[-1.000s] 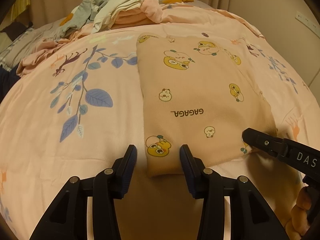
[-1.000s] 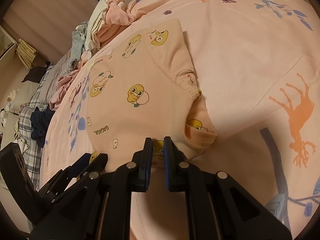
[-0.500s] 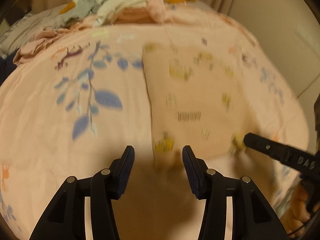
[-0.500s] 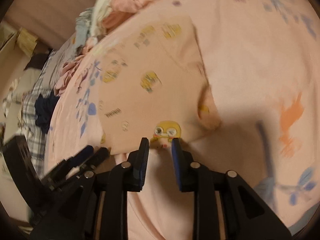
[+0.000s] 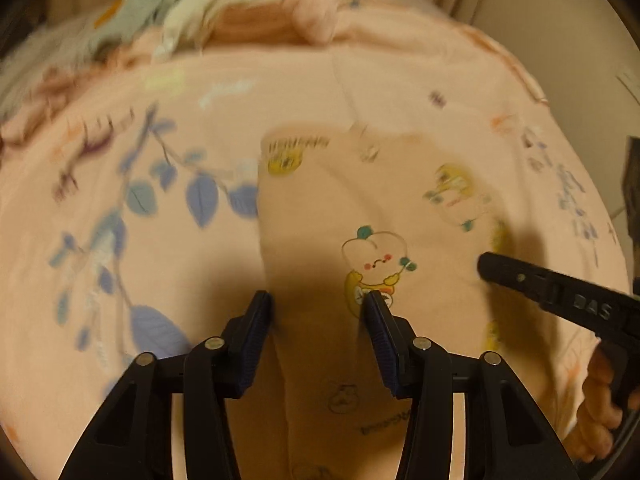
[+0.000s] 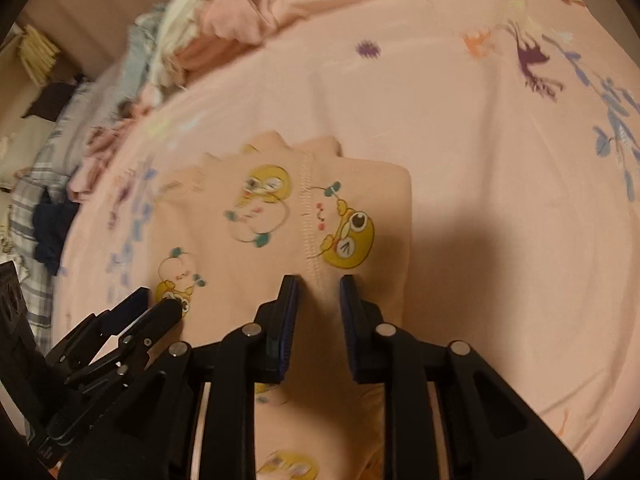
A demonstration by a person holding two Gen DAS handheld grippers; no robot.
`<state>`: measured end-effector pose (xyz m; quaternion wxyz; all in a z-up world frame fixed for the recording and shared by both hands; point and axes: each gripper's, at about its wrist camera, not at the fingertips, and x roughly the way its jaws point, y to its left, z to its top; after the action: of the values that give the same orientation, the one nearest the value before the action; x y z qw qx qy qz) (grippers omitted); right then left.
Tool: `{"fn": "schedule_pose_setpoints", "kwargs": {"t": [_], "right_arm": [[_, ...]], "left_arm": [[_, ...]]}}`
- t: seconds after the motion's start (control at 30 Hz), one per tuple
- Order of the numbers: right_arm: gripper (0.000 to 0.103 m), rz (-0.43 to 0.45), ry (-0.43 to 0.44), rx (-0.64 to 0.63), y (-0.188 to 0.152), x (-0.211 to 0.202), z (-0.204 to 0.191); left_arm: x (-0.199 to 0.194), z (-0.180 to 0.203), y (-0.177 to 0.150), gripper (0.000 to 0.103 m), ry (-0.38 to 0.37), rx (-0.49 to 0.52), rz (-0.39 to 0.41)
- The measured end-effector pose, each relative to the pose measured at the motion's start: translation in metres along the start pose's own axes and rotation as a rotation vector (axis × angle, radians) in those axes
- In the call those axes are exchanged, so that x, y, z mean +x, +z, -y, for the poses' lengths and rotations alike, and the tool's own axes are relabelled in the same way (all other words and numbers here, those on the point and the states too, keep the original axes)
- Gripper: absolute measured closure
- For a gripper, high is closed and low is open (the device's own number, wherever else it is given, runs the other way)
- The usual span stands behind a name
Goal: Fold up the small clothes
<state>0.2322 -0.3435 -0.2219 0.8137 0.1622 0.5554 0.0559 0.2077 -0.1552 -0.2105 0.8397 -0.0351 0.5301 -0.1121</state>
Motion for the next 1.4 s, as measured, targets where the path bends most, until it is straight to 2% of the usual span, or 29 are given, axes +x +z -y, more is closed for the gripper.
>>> {"fn": "schedule_pose_setpoints", "kwargs": {"t": [0.07,0.13,0.27,0.37,0.53,0.67,0.7,0.77,0.83,0.9,1.0,1.07,1.17,1.23,1.3,1.37,1.4], "right_arm": [[0.082,0.012,0.013,0.007,0.000,0.003,0.005],[0.082,0.035,0.019,0.003,-0.003,0.003,0.007],[0.082,0.064,-0.005,-0.056,-0.007,0.003,0.002],[0.082,0.084,-0.007,-0.048,-0.007,0.005,0.002],[0.082,0.115,0.027,-0.045,-0.010,0.005,0.006],[0.081,0.086,0.076,0.058,-0.014,-0.009,0.015],[0.076,0.069,0.112,0.096,-0.015,-0.018,0.020],[0.063,0.054,0.177,0.128,-0.017,-0.031,0.026],[0.037,0.030,0.250,0.142,-0.019,-0.042,0.035],[0.031,-0.011,0.266,0.135,-0.020,-0.044,0.044],[0.031,-0.050,0.244,0.158,-0.021,-0.037,0.055],[0.031,-0.104,0.288,0.208,-0.021,-0.023,0.065],[0.031,-0.139,0.394,0.233,-0.026,-0.009,0.070],[0.031,-0.136,0.437,0.240,-0.027,-0.006,0.070],[0.032,-0.146,0.487,0.254,-0.026,0.000,0.068],[0.038,-0.139,0.510,0.257,-0.026,0.003,0.063],[0.043,-0.141,0.518,0.250,-0.026,0.005,0.060]], "left_arm": [[0.005,-0.013,0.000,0.053,-0.076,-0.080,-0.009],[0.005,-0.017,0.000,0.050,-0.099,-0.084,-0.013],[0.001,-0.010,-0.009,0.048,-0.046,-0.003,0.034],[0.002,-0.005,-0.013,0.046,-0.008,0.015,0.065],[0.003,-0.007,-0.004,0.043,-0.010,0.001,0.040],[-0.011,-0.030,0.003,0.043,-0.124,-0.097,-0.073],[-0.018,-0.040,0.005,0.043,-0.162,-0.133,-0.078],[-0.030,-0.060,0.006,0.043,-0.240,-0.197,-0.065],[-0.034,-0.075,0.009,0.035,-0.320,-0.233,-0.075],[-0.028,-0.082,0.009,0.033,-0.391,-0.226,-0.129],[-0.007,-0.074,0.003,0.033,-0.445,-0.170,-0.237],[0.009,-0.063,-0.003,0.033,-0.488,-0.145,-0.290],[0.010,-0.051,-0.003,0.028,-0.518,-0.118,-0.258],[0.017,-0.047,-0.001,0.029,-0.582,-0.123,-0.296],[0.019,-0.045,-0.001,0.029,-0.613,-0.145,-0.301],[0.023,-0.044,0.000,0.029,-0.633,-0.163,-0.293],[0.026,-0.044,0.000,0.034,-0.642,-0.185,-0.286]]}}
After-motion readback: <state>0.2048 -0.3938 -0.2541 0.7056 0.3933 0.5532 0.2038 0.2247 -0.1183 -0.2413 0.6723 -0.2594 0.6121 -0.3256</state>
